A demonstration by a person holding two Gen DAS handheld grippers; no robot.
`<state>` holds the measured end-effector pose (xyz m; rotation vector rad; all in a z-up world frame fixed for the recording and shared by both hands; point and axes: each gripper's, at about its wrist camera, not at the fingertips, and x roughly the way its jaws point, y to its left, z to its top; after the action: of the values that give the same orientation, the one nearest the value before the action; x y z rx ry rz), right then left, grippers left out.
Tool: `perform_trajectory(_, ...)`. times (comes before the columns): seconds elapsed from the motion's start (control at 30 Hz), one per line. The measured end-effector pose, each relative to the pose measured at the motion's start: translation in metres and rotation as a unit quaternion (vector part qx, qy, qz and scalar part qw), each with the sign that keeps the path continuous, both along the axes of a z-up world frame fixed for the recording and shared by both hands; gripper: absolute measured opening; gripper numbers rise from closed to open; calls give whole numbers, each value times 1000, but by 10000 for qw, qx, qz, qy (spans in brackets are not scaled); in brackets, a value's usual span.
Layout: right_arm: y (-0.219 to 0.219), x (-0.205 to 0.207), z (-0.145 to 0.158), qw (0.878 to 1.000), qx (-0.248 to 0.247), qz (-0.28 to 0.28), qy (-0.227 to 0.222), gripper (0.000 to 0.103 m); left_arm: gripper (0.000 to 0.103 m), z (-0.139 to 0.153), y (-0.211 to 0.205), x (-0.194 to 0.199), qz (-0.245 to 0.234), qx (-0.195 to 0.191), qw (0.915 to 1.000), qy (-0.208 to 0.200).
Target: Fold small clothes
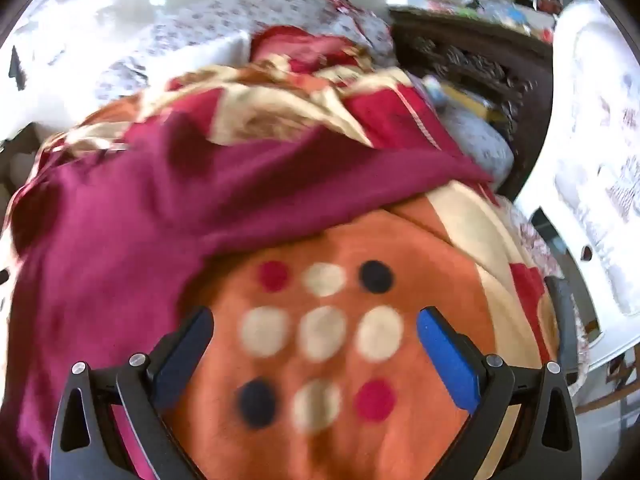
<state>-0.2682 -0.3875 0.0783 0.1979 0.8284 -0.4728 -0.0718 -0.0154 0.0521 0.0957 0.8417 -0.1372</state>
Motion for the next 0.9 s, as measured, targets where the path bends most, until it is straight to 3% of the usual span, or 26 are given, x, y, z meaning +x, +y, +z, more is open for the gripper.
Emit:
perform_trajectory(0.33,97,14,38,9944,269,925,-434,103,103,34,-23,-45,-378,-172,9988,-242)
perform_trajectory(0.6,126,26,46,9925,505,793,-778,103,103,52,-41,-70,-540,-171,9973,-471)
perform_trajectory(0.9,138,41,51,9948,95,609,-810,103,103,57,-54,-82,-671,-232,9958,-578)
